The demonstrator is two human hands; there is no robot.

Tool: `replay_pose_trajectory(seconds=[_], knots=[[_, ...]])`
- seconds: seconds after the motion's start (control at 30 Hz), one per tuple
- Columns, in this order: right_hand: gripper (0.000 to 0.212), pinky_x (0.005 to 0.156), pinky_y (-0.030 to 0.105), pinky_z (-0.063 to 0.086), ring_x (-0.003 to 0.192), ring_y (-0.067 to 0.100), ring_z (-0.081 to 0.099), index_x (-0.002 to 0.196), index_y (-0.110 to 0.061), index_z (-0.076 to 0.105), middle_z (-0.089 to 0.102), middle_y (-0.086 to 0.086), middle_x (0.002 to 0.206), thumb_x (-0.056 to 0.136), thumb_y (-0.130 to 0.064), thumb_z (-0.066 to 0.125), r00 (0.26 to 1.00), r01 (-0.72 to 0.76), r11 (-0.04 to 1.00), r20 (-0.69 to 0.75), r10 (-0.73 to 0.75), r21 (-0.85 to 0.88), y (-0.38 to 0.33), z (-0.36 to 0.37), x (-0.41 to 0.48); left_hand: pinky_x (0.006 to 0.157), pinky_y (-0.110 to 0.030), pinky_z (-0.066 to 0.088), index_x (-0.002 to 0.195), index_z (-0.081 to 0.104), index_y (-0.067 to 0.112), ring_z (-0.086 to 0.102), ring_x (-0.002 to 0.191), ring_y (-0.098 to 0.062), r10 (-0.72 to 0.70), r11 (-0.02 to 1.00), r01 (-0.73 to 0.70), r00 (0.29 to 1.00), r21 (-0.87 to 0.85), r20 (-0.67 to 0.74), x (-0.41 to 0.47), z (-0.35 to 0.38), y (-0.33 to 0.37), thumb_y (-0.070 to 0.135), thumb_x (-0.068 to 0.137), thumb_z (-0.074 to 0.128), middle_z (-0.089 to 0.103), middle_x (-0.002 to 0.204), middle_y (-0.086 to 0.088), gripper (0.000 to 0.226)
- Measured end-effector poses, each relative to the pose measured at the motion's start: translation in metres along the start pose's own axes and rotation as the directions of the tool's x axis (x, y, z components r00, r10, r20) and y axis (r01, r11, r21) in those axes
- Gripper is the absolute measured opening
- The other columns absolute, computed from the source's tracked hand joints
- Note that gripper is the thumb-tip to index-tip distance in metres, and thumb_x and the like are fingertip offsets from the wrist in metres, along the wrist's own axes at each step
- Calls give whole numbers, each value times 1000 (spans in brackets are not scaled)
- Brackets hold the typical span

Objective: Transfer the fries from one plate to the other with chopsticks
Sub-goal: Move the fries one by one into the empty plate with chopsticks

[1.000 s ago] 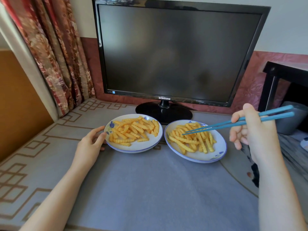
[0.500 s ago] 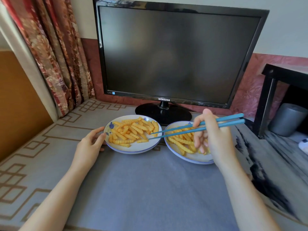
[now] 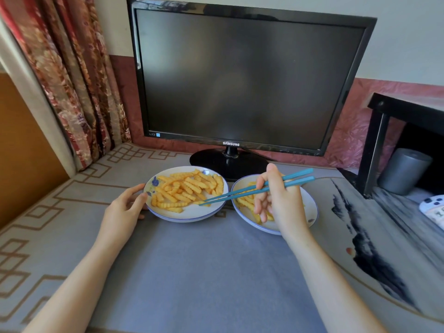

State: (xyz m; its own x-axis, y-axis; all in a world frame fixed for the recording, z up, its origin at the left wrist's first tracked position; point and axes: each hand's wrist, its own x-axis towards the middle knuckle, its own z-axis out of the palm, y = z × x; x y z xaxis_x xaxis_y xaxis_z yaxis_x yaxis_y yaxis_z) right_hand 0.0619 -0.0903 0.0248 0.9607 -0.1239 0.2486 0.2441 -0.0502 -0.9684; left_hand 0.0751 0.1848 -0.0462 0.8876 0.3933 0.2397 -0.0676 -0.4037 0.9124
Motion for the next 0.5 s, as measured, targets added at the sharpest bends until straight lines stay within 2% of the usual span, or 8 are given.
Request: replay_pose_trajectory(seconds=[0.23,0.43,0.5], knots=[[47,33,14,26,27,22,37,61,-10,48,48,12,37,101,-31,36,988,49,997,-151,-40,60,-17,-15,-5,52,0,42,127,57,13,59,70,-9,-6,1000,6,1000,-2,-2,0,0,0,18,97,48,68,92,-4,32],[43,32,14,23,26,21,38,63,-9,44,43,4,34,102,-25,34,923,189,978,-357,-145,92,-33,-47,0,52,0,42,127,57,15,60,68,-13,-8,1000,8,1000,-4,3,1,-1,-1,20,97,48,68,89,-2,32],[42,32,13,22,26,19,39,64,-8,45,42,10,42,101,-24,35,897,224,971,-407,-171,84,-33,-57,2,52,0,42,127,57,15,60,69,-12,-12,1000,12,1000,-11,7,1,-1,-2,20,97,48,68,88,0,32]])
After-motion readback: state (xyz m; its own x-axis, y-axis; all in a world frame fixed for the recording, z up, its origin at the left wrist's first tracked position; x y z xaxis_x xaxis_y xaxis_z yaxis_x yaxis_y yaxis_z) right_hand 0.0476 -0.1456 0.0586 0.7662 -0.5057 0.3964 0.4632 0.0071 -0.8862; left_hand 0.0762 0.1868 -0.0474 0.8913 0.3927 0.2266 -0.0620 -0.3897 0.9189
